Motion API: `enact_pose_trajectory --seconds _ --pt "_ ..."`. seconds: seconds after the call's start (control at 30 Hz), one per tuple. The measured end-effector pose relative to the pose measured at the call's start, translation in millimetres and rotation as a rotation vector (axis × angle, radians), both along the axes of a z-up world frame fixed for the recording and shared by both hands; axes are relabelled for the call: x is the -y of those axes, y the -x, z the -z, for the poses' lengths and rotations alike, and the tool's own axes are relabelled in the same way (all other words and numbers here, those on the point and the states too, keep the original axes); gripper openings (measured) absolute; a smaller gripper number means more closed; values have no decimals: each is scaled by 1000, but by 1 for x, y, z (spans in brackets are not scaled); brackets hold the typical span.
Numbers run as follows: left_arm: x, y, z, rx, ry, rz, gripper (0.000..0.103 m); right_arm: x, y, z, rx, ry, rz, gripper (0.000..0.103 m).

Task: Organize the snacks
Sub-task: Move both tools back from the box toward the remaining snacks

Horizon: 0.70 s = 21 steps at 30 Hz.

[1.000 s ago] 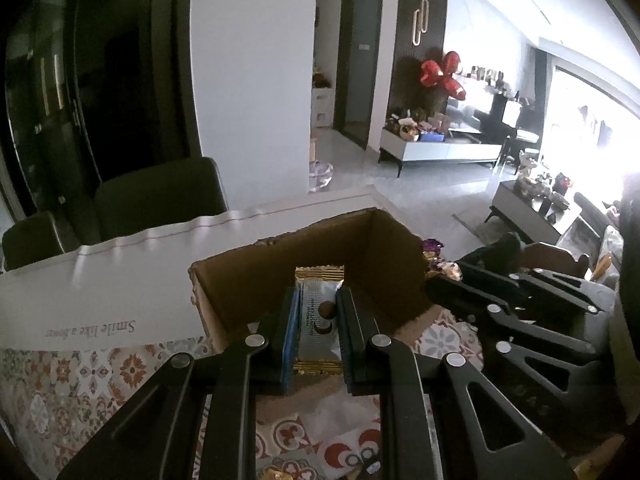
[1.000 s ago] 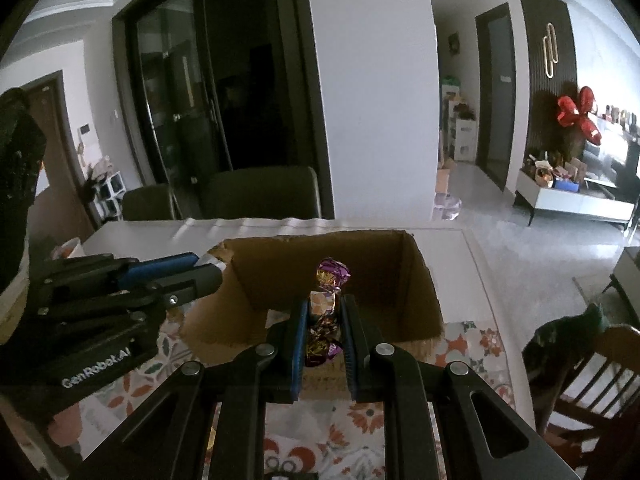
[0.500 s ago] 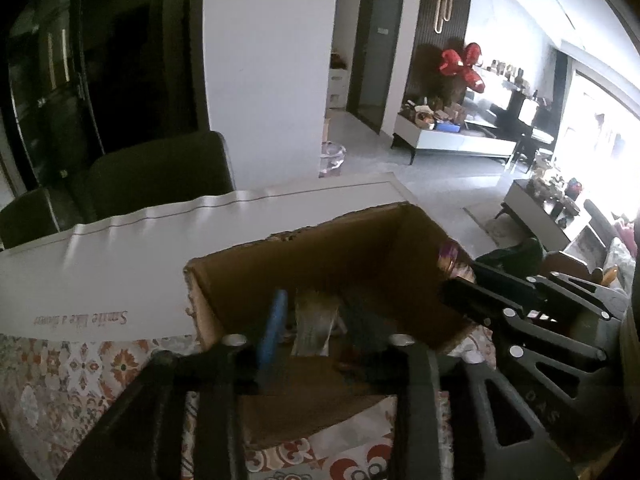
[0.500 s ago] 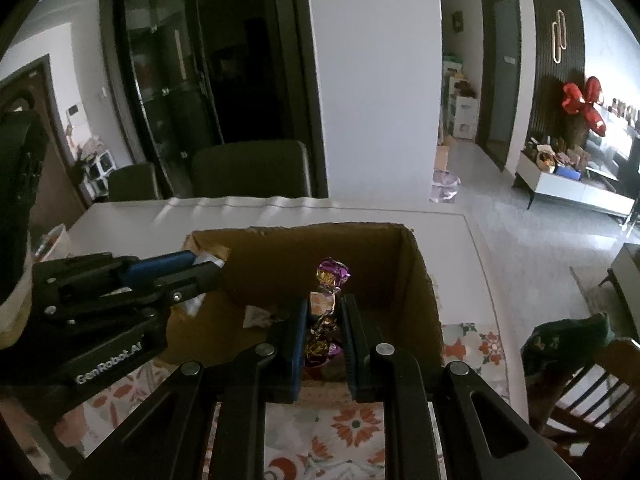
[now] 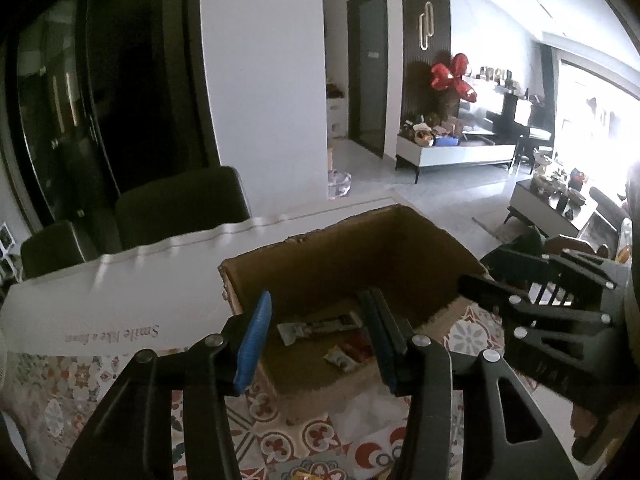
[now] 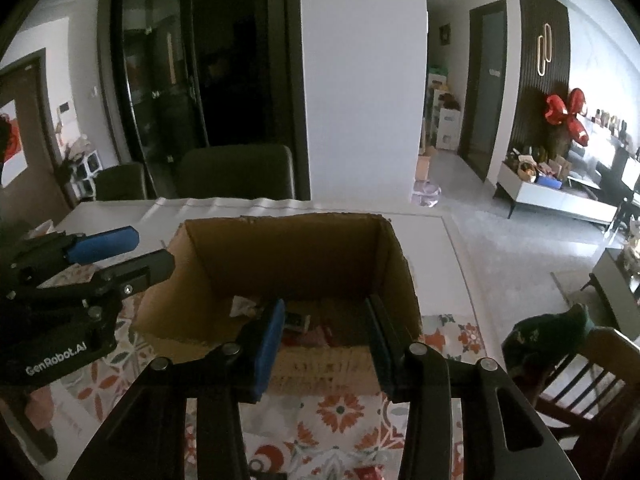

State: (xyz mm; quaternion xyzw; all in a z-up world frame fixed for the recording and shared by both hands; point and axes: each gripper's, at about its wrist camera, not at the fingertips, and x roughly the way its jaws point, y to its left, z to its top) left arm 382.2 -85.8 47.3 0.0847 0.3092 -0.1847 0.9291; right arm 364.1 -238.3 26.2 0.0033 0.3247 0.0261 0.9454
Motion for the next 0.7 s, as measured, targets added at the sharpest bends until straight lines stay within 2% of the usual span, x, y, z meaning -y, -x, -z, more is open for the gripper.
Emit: enact_pose_trajectory --seconds 0.23,0.4,0.63,0.7 --pt "-2 39 0 53 -25 64 48 -7 41 -4 57 26 4 42" --pt "-7 70 3 65 -14 100 48 -12 65 0 61 2 -8 42" --pt "-12 99 13 101 -53 131 48 -21 94 8 69 19 -23 42" --pt "-15 106 17 106 -56 138 52 -23 101 11 70 24 -21 42"
